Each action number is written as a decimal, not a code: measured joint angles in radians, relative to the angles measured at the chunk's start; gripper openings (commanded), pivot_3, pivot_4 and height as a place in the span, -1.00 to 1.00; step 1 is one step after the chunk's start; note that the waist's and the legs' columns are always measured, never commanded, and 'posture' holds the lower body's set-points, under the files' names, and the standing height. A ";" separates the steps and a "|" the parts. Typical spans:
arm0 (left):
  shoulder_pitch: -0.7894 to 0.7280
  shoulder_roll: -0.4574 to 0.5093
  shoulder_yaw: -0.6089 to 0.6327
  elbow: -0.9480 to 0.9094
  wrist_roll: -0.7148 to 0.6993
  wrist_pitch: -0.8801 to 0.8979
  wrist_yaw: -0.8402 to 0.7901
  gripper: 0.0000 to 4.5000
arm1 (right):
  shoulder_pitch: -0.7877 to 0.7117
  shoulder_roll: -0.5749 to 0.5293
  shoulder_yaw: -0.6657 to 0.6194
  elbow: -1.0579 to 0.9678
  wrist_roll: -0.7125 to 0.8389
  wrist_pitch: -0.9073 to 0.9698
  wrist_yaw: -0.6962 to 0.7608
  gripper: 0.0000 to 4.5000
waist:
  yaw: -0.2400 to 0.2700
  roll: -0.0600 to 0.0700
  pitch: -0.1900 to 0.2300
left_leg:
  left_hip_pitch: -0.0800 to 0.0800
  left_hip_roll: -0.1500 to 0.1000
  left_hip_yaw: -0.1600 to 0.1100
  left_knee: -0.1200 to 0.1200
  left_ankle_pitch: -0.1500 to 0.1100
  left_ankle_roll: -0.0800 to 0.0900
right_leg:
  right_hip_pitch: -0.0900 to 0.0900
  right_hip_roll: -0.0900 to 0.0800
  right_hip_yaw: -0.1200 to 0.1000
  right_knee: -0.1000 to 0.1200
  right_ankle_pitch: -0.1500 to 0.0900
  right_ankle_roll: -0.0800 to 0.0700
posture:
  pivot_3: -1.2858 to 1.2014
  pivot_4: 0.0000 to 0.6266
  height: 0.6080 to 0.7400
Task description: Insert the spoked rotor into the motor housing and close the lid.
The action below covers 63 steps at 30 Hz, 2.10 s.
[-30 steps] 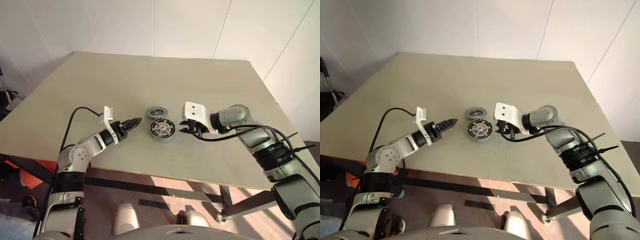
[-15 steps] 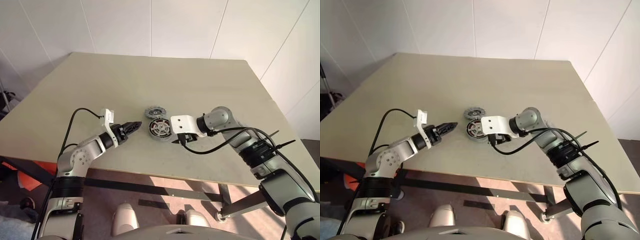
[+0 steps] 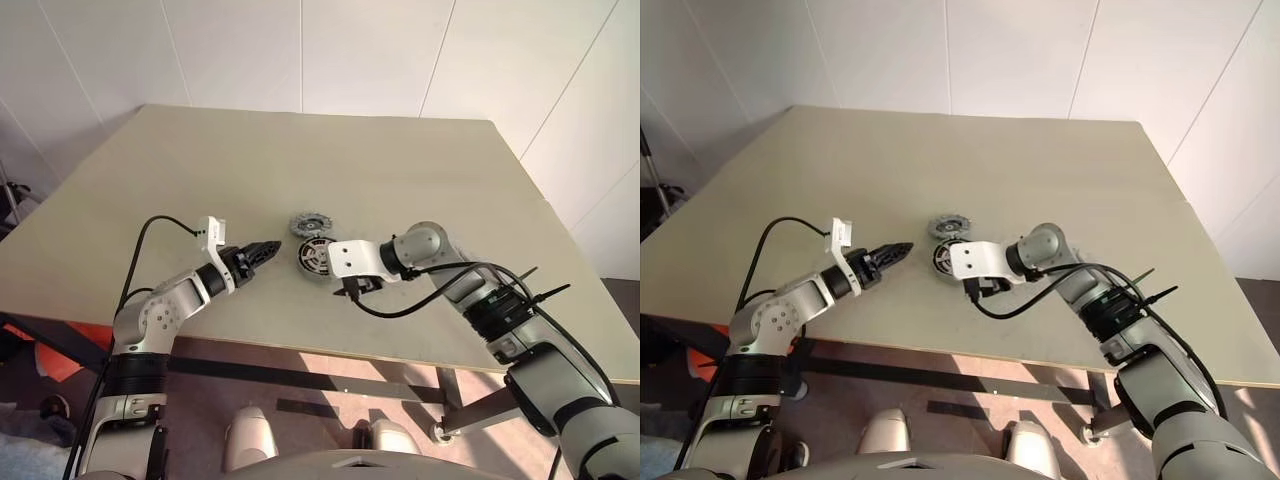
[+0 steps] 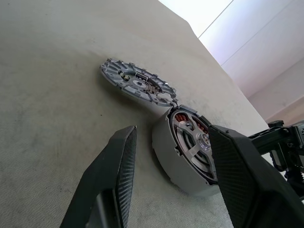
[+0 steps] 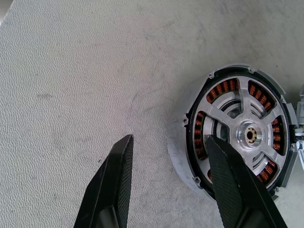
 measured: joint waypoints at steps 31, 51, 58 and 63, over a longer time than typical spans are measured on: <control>0.020 -0.015 0.001 -0.067 -0.003 0.022 0.051 0.12 | -0.033 0.065 -0.042 0.102 0.017 0.136 -0.038 -1.00 | 0.000 -0.002 -0.001 | 0.005 -0.001 -0.001 0.000 0.000 0.000 | 0.004 0.000 0.000 -0.003 -0.004 0.006 | 0.03 -1.00 1.00; 0.055 -0.024 0.011 -0.081 -0.003 0.022 0.060 0.12 | -0.196 0.319 -0.479 -0.095 0.398 1.383 -0.357 -1.00 | 0.005 0.000 0.000 | -0.008 0.001 0.000 -0.007 0.000 -0.010 | -0.015 0.003 -0.001 -0.003 0.001 -0.004 | 0.03 -1.00 1.00; 0.069 -0.020 0.025 -0.096 -0.003 0.028 0.061 0.12 | -0.305 0.485 -0.709 0.001 0.403 1.537 -0.581 -1.00 | 0.006 0.001 0.001 | -0.004 0.001 -0.001 -0.007 0.002 -0.014 | -0.013 0.003 0.001 0.000 0.001 -0.002 | 0.03 -1.00 1.00; 0.069 -0.021 0.029 -0.098 -0.003 0.028 0.062 0.12 | -0.304 0.568 -0.782 0.090 0.399 1.507 -0.716 -1.00 | 0.005 0.001 0.001 | -0.003 0.001 -0.001 -0.007 0.003 -0.016 | -0.013 0.003 0.001 0.001 0.001 -0.002 | 0.03 -1.00 1.00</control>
